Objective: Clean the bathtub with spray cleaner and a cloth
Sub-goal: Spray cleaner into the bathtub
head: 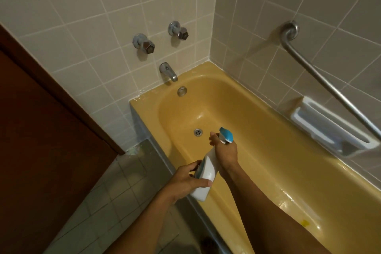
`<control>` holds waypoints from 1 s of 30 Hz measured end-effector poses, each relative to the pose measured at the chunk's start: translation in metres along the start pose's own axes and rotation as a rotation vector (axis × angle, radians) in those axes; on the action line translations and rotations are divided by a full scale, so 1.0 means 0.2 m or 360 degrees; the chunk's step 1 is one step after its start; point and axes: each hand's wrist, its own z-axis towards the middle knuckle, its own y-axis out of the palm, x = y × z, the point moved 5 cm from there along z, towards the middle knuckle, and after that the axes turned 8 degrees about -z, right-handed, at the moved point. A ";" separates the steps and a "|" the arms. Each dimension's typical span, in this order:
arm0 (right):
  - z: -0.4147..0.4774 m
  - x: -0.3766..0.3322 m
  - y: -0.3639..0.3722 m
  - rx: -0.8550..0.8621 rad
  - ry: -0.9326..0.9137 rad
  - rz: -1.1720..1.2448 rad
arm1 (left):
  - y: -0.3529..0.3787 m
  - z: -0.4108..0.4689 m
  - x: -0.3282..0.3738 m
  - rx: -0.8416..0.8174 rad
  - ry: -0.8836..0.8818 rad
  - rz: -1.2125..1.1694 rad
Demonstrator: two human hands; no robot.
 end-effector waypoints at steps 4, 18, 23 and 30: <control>0.04 0.02 0.04 0.0071 0.0135 -0.0023 | -0.02 0.03 0.01 0.0002 -0.0006 0.0042; 0.04 0.04 0.24 -0.0054 0.0194 0.0012 | -0.18 0.00 -0.03 0.0053 0.0005 -0.0009; -0.01 0.02 0.31 -0.0322 0.0056 -0.0005 | -0.23 -0.05 -0.09 0.0103 -0.0013 -0.0087; -0.10 0.10 0.33 -0.0242 0.0252 -0.0041 | -0.26 -0.17 -0.16 0.0079 -0.0063 -0.0110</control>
